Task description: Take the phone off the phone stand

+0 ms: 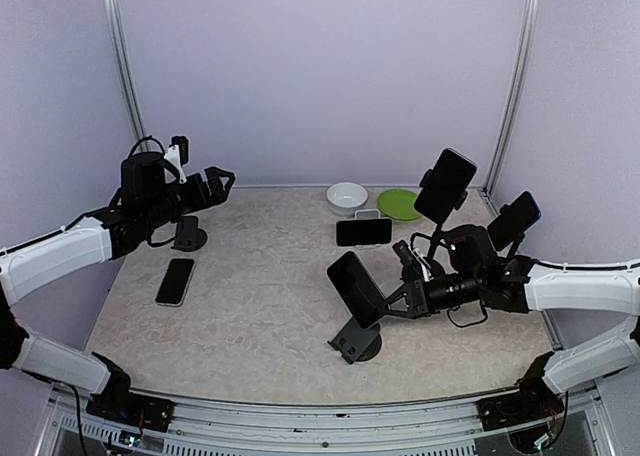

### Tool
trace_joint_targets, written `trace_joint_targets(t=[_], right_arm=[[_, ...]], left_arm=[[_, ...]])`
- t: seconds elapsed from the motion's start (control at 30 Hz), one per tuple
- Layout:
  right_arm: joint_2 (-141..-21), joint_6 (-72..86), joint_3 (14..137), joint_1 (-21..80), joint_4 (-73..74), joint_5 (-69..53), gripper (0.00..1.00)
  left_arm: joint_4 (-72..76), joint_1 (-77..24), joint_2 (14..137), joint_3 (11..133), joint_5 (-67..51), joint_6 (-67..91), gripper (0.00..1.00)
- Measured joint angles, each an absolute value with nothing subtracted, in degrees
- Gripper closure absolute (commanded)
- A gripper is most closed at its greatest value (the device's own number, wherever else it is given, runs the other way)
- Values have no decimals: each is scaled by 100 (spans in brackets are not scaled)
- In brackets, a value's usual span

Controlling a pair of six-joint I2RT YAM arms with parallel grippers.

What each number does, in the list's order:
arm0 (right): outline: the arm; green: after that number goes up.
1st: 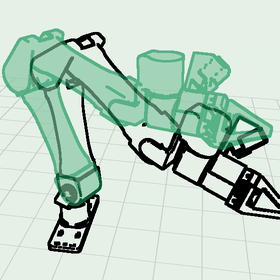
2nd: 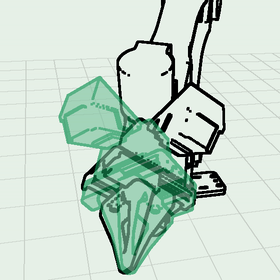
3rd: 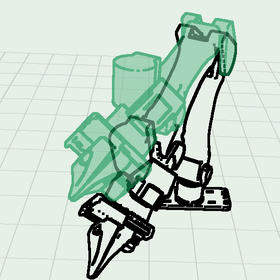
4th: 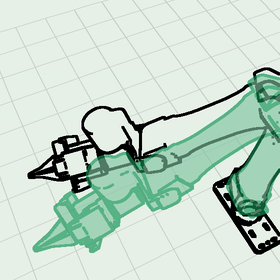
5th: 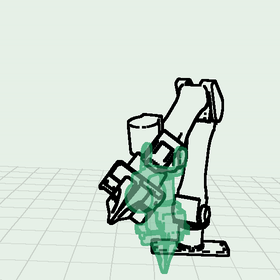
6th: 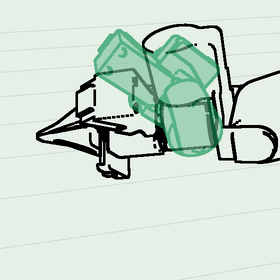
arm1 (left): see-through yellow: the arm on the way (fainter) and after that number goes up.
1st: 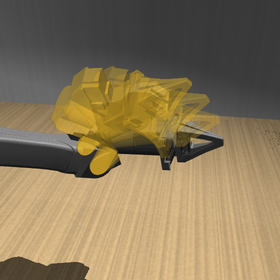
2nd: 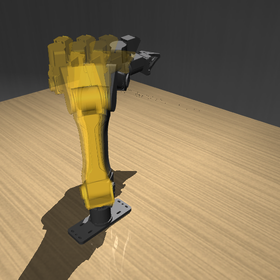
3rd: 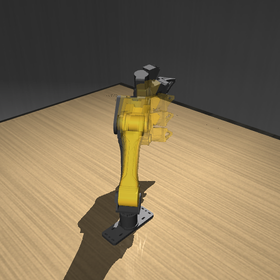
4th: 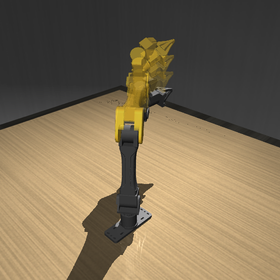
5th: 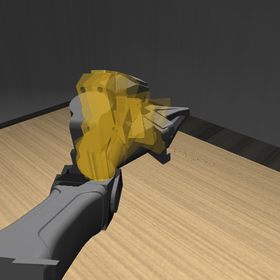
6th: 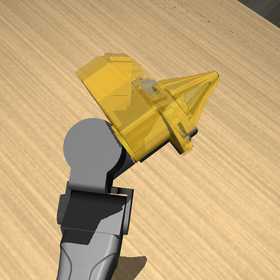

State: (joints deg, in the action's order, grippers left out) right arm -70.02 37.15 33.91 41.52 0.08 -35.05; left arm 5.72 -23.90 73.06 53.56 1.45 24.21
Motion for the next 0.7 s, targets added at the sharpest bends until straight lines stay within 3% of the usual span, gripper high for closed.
trace_joint_targets(t=[0.7], right_arm=[[-8560,3804,4899,5583,-1127,-1441,100]], left_arm=[[880,-3444,6217,3970,224,3487,1]])
